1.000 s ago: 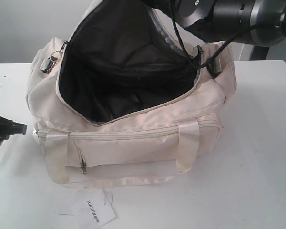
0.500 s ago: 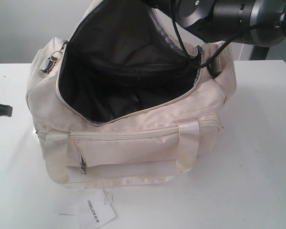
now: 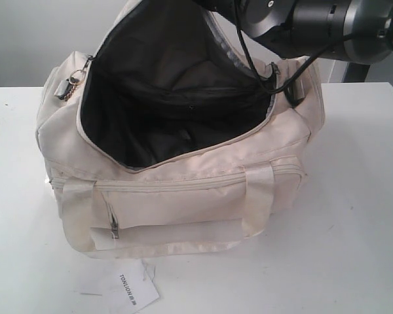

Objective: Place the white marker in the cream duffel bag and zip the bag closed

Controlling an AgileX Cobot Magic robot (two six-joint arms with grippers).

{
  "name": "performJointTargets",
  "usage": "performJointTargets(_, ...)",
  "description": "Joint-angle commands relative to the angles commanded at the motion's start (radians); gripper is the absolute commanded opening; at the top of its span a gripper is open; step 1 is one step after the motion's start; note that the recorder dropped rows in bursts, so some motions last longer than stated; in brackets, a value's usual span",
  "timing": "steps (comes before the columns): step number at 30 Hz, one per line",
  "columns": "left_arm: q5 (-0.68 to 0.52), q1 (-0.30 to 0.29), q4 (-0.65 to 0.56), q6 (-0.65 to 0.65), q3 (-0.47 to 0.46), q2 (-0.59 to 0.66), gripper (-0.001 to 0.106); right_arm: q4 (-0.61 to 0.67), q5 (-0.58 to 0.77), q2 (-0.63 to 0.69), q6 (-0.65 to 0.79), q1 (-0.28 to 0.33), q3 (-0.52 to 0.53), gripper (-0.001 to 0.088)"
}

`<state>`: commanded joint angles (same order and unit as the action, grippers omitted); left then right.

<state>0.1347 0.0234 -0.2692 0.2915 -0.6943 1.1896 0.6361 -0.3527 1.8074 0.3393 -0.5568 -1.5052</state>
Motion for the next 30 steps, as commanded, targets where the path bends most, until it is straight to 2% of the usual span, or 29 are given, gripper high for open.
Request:
performJointTargets(9,0.350,0.000,0.000,0.000,0.132,-0.107,0.000,0.000,0.000,0.000,0.000,0.000,0.000,0.0000)
performJointTargets(17,0.764,0.000,0.000,0.027,0.263,-0.131,0.000,0.000,0.000,0.000,0.000,0.000,0.000,0.0000)
performJointTargets(21,0.856,0.000,-0.017,0.027,0.289,-0.131,0.000,0.000,0.000,0.000,0.000,0.000,0.000,0.0000)
performJointTargets(23,0.878,0.004,-0.073,0.029,0.289,-0.131,0.000,0.000,0.000,0.000,0.000,0.000,0.000,0.0000)
performJointTargets(30,0.921,0.108,-0.122,0.047,0.289,-0.131,0.000,0.000,0.000,0.000,0.000,0.000,0.000,0.0000)
